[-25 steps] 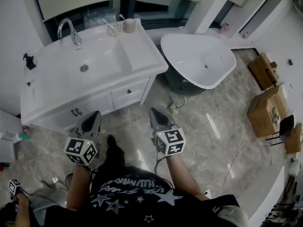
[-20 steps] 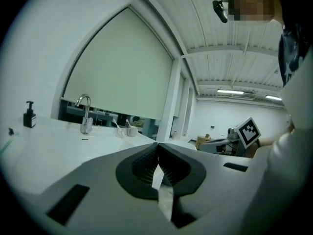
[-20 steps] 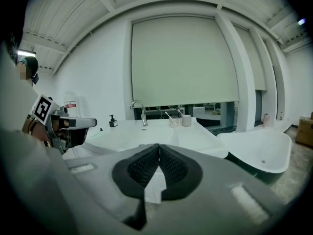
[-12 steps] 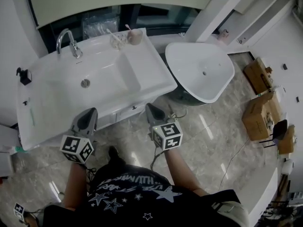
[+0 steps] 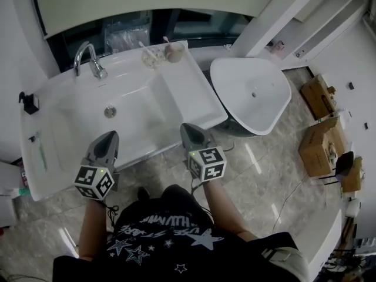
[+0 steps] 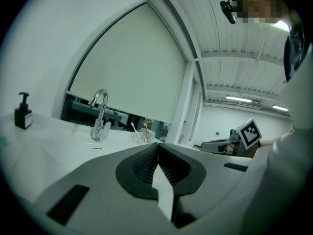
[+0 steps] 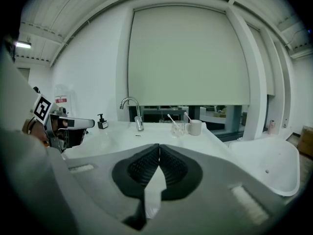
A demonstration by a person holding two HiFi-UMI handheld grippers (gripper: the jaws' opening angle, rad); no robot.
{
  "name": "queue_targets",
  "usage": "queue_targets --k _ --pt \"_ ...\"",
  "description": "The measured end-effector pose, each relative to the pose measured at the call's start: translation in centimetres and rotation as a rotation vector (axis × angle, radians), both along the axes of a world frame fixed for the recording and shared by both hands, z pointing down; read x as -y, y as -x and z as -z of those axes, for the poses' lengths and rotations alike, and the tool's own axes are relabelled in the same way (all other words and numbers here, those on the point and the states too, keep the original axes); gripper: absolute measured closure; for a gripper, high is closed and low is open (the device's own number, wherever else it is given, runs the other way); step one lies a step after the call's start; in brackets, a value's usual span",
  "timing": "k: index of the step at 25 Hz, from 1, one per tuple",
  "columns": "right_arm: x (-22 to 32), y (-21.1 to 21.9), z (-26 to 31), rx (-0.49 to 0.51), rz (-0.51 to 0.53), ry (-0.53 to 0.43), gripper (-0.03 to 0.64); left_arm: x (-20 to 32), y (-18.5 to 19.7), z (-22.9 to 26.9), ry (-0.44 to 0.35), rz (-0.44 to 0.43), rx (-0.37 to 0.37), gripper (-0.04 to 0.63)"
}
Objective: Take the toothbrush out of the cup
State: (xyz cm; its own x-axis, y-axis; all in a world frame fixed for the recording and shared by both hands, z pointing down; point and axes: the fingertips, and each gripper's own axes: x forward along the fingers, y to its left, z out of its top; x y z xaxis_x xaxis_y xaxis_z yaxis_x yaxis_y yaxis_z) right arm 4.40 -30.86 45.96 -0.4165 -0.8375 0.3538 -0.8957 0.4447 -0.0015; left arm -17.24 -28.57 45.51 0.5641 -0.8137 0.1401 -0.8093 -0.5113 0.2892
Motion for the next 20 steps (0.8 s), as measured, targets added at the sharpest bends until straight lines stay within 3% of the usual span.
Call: queue_targets --k 9,20 --pt "5.5 -1.0 -0.1 0.000 0.034 -0.003 0.617 3.7 -0.8 -0.1 0.017 0.041 0.004 0.588" --pt "19.0 -0.3 0.6 0.011 0.212 0.020 0.617 13.2 -1.6 1.0 0.021 0.165 0.038 0.588"
